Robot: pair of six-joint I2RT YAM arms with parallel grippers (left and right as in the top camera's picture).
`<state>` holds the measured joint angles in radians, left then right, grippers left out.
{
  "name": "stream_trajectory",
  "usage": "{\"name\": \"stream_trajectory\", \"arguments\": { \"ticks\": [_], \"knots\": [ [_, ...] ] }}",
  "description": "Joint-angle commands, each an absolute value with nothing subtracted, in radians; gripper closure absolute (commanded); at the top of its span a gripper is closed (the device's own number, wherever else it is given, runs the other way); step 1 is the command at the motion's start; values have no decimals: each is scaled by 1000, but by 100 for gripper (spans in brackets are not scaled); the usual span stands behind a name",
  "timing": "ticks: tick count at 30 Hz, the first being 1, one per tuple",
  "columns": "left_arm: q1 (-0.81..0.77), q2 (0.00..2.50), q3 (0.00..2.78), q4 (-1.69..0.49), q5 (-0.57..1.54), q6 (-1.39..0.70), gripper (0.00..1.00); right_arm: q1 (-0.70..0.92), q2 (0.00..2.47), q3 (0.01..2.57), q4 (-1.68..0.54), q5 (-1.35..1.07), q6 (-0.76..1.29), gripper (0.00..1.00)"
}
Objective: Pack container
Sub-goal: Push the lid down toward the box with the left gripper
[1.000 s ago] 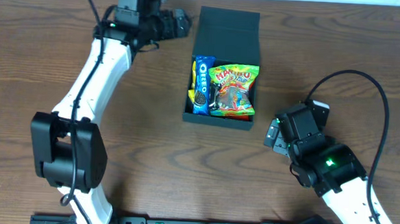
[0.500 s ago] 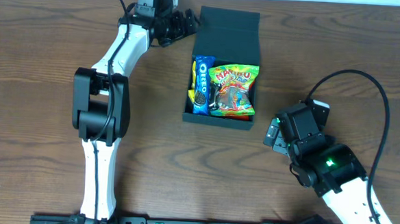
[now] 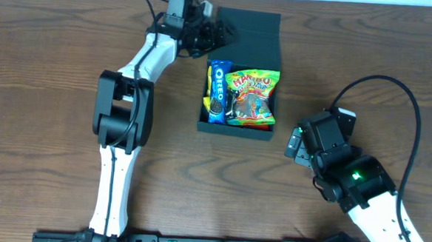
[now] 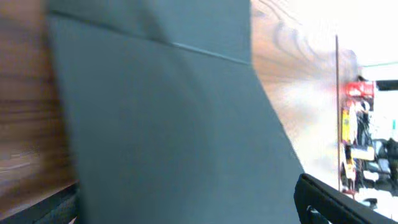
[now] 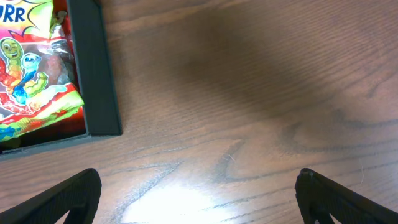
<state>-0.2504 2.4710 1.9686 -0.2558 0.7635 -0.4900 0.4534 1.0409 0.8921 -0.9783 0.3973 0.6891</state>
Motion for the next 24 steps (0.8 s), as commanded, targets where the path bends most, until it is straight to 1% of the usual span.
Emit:
{"name": "stream_trajectory", "arguments": {
  "ticks": [1, 4, 10, 16, 24],
  "knots": [
    [-265, 2480, 1991, -245, 824, -445, 5, 445, 1034, 887, -978, 419, 703, 1],
    [-276, 2480, 1991, -215, 897, -379, 5, 445, 1034, 887, -978, 419, 702, 1],
    [-272, 2479, 1993, -106, 989, -379, 5, 445, 1034, 887, -979, 432, 702, 1],
    [-262, 2479, 1995, 43, 1165, -378, 5, 445, 1034, 887, -976, 438, 703, 1],
    [-246, 2470, 2011, 92, 1269, -373, 4, 445, 1034, 887, -976, 438, 703, 1]
  ]
}}
